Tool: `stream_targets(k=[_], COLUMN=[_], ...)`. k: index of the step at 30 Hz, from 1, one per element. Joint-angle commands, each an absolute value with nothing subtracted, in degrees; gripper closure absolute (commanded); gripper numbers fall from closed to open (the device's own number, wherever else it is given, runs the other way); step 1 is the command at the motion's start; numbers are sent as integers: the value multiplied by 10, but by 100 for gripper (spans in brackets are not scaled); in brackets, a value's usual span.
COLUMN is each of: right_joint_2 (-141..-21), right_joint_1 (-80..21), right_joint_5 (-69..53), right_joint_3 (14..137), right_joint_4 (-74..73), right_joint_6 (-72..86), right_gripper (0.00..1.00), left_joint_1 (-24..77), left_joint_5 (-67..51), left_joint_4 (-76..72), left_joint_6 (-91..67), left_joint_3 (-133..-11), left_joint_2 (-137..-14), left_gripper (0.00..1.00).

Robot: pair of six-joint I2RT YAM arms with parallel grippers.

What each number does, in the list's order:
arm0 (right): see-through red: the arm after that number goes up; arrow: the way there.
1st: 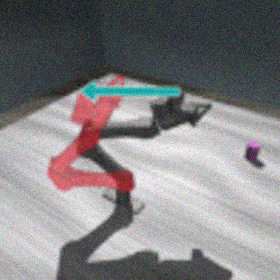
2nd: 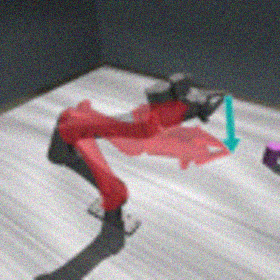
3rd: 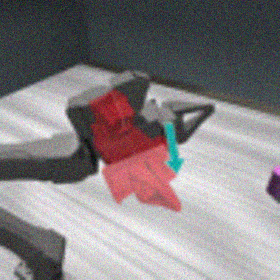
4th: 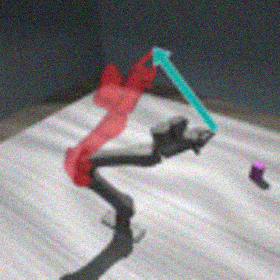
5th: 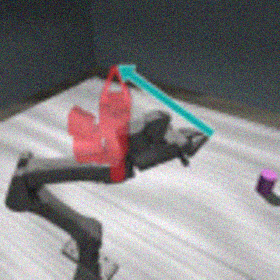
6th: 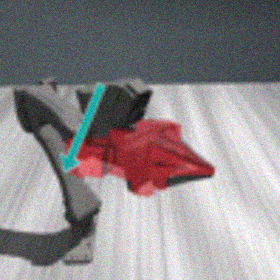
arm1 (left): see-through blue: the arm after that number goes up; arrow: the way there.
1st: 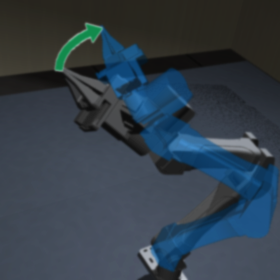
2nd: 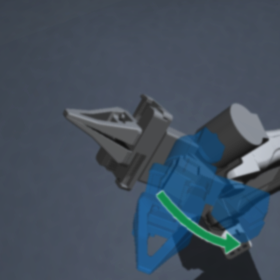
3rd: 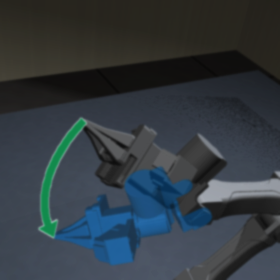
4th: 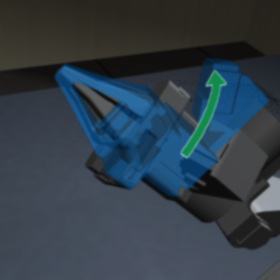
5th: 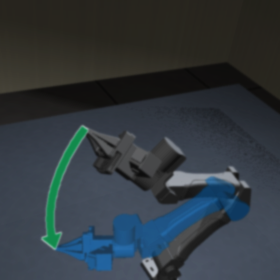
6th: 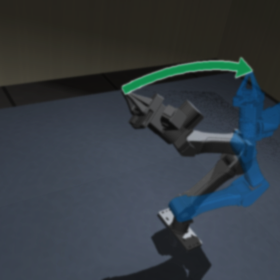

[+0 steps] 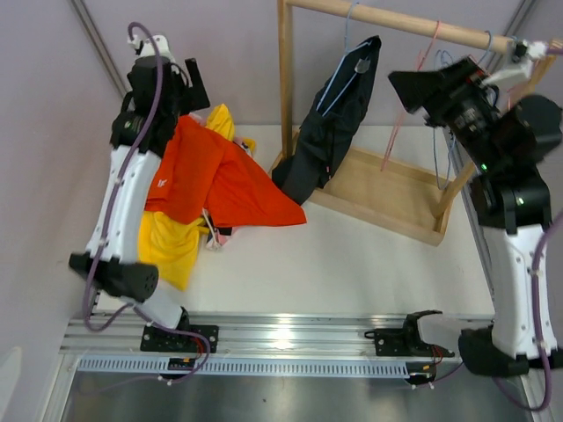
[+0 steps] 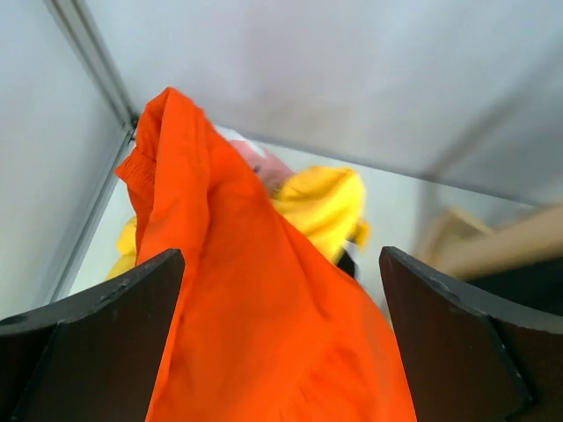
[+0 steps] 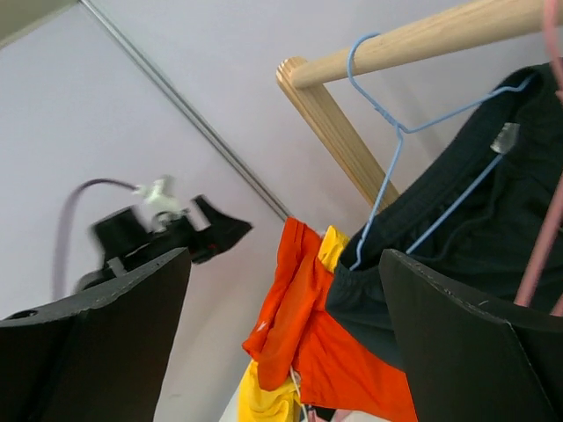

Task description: Remove the shorts from the hanger

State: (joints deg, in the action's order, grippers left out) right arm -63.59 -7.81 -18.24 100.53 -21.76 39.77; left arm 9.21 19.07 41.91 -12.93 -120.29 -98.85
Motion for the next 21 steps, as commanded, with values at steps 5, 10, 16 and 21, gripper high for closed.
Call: stream_targets(k=[5, 10, 16, 21], right_joint_2=[-830, -890, -935, -975], right_joint_1=[-181, -205, -231, -246], right_joint_5=[-79, -35, 32, 63], right_joint_3=[1216, 1251, 1207, 1195], right_joint_4=[-280, -280, -242, -216], right_joint_6=[306, 287, 274, 278], right_gripper=[6, 8, 11, 13], left_joint_1=[165, 167, 174, 174], left_joint_5=[162, 98, 30, 23], left_joint_4=[344, 311, 286, 266], left_joint_6=[-117, -144, -127, -114], left_joint_3=[-907, -724, -578, -506], left_joint_2=[-724, -554, -434, -360], left_gripper=[1, 1, 1, 1])
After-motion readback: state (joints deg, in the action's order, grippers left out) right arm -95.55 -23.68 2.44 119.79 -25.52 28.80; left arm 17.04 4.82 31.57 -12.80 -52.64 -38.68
